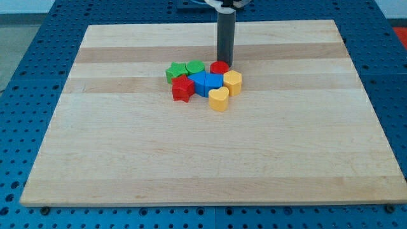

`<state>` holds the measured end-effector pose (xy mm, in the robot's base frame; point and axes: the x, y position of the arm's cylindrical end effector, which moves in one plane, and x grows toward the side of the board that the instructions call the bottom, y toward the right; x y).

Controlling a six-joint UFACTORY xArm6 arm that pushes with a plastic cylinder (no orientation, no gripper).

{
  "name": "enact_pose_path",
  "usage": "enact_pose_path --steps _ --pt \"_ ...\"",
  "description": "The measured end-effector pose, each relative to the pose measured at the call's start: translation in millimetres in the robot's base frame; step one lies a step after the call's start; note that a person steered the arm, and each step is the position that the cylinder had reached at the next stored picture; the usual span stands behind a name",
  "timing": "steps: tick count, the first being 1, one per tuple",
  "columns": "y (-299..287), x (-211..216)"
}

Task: Push the green star into the blue triangle

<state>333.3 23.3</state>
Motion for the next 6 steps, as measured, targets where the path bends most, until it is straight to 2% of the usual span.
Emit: enact_pose_path --steps 1,2,3,4,6 --pt "-4 -62" --pt "-98 -75" --pt "-155 -38" --pt "-149 -6" --pt "-112 27"
